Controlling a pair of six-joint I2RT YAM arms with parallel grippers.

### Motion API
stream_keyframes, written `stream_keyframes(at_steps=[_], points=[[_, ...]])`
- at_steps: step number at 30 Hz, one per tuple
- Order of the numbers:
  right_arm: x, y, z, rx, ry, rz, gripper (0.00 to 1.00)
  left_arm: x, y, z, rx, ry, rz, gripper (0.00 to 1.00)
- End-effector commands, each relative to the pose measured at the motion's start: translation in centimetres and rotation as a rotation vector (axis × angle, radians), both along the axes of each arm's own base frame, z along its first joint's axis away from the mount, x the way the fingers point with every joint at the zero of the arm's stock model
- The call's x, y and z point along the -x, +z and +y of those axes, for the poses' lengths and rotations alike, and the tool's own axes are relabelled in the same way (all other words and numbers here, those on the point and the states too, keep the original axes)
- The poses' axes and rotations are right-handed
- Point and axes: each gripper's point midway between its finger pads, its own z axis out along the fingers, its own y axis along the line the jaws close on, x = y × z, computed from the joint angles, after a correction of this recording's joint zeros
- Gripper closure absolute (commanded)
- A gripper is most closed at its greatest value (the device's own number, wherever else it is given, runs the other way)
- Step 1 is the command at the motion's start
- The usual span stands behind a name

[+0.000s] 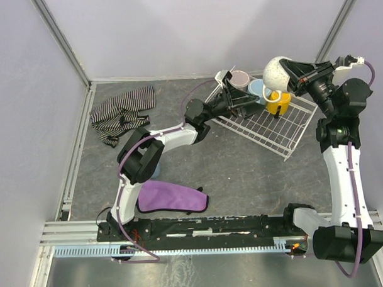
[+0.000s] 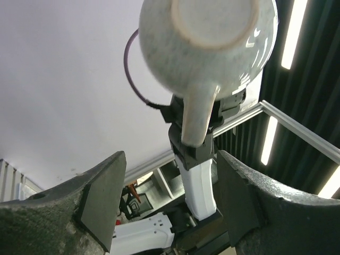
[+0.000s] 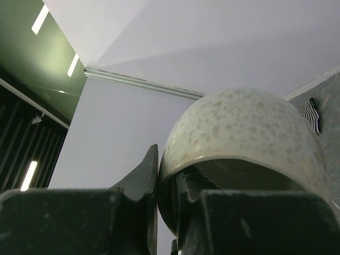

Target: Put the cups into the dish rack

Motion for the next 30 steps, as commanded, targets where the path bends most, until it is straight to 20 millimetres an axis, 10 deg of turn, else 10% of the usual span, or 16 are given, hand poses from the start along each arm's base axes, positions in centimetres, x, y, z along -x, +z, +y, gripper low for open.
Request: stream_keyframes(at_steps=[1,30], points=[[3.9,4.8,1.3,0.006,0.051,-0.196,0.99,0.4,3.5,0.0,0.073,0.013,-0.127,0.25],[3.0,1.3,3.8,0.013,0.090,-0.147,0.99,3.1,3.6,-2.9,0.063,-0.057,-0.145,0.47]])
